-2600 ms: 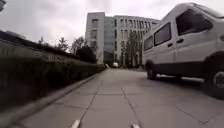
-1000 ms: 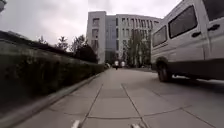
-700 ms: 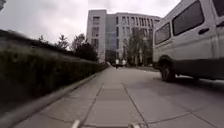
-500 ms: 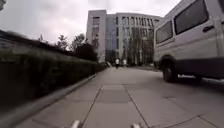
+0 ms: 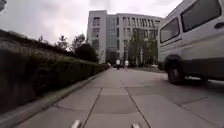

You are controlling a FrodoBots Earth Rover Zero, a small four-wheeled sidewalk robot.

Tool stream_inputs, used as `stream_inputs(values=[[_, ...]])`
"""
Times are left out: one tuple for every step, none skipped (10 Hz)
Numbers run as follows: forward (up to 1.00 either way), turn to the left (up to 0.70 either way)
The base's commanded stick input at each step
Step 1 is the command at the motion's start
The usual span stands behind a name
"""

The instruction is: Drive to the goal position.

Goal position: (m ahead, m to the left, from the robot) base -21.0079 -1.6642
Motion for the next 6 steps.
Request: stream_inputs(values=[[0.70, 0.09], [0.70, 0.17], [0.70, 0.21], [0.70, 0.08], [0.70, 0.00], [0.70, 0.00]])
